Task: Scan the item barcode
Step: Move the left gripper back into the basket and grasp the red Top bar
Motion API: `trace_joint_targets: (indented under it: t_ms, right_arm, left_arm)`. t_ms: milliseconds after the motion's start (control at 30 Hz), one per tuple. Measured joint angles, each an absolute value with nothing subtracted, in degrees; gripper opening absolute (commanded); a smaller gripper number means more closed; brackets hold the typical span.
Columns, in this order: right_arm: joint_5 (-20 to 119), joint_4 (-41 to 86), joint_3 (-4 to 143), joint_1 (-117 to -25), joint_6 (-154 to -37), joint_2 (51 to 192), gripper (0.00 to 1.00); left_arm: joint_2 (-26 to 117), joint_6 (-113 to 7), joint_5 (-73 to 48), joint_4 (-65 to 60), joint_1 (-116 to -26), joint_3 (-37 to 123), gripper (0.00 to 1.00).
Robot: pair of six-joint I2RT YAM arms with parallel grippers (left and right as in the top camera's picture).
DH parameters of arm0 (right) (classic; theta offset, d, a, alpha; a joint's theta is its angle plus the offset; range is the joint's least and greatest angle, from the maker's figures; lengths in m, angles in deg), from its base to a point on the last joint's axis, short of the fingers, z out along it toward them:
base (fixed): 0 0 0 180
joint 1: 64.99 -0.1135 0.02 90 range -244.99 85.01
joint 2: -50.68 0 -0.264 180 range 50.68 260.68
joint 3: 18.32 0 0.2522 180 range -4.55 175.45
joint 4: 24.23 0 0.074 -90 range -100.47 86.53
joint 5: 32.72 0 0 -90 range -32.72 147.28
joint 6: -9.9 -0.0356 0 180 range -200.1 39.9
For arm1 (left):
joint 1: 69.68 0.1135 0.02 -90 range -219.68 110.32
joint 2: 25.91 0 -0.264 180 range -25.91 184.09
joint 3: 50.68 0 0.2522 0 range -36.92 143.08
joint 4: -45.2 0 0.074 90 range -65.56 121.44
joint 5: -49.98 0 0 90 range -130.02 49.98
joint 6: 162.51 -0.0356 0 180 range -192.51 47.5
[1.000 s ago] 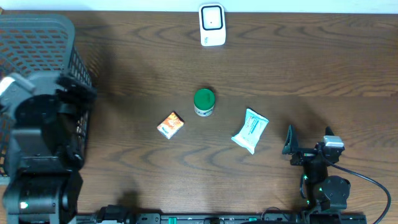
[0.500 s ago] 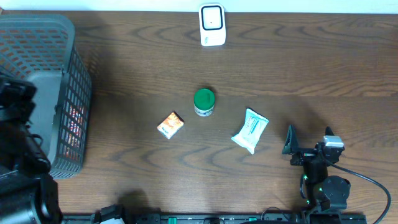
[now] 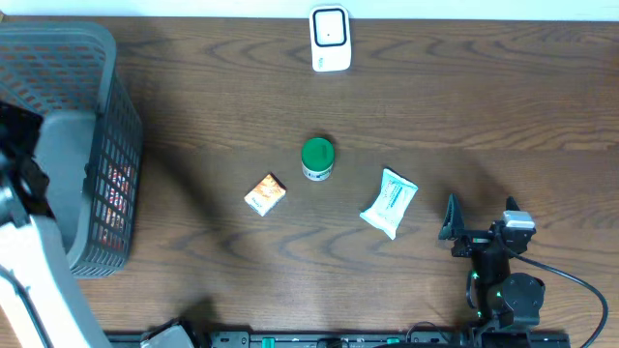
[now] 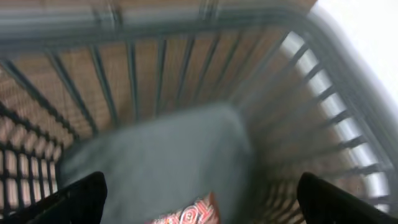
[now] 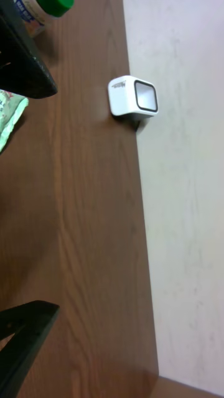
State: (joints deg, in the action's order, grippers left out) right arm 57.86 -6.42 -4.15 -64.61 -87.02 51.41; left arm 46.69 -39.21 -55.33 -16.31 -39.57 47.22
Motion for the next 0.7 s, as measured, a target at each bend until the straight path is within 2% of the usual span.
trace_joint_targets:
  t_ms: [367,700]
  right_arm:
    - [57.9,-6.4,-4.1,-64.6,-87.0,51.4,0.99]
    - [57.9,-6.4,-4.1,-64.6,-87.0,51.4,0.99]
  left_arm:
    - [61.3,-32.8,-36.9,-26.9,-31.3,47.2,0.98]
    - [63.4,-30.8,-34.3,-28.7,-27.6,45.0,0.98]
